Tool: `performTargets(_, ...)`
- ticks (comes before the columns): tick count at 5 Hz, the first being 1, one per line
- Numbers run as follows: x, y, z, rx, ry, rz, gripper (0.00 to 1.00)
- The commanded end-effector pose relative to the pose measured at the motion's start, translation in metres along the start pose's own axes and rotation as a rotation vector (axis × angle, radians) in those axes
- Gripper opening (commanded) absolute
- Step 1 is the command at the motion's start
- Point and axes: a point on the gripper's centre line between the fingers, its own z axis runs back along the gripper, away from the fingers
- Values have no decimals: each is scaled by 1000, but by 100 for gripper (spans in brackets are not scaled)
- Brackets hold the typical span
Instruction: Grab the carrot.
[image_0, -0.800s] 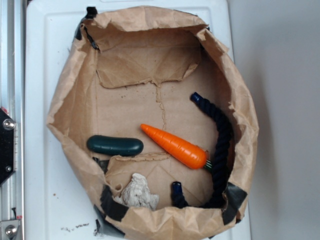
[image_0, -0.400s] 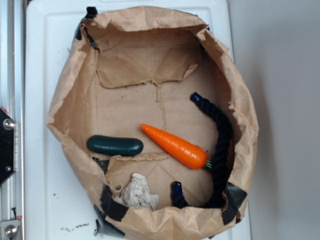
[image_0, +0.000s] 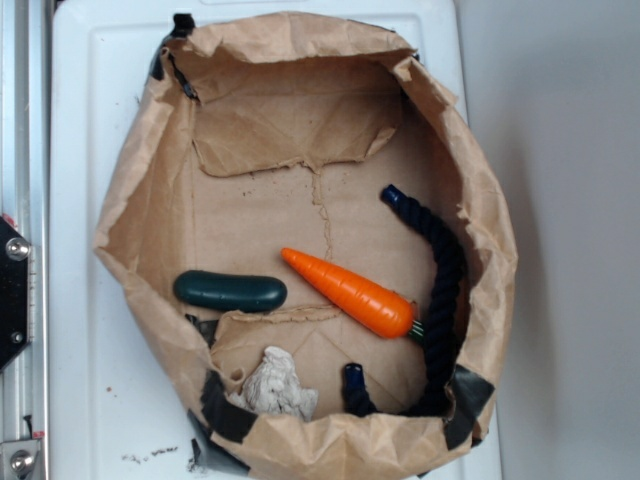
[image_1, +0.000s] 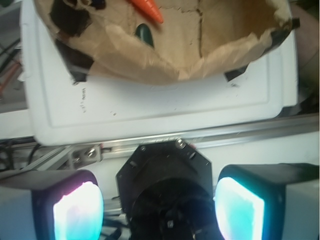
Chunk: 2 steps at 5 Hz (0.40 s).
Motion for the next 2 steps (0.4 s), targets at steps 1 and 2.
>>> performTargets(1, 48, -1, 3, -31, -134, -135, 100)
performTargets(2, 69, 7, 9, -50, -203, -150, 100)
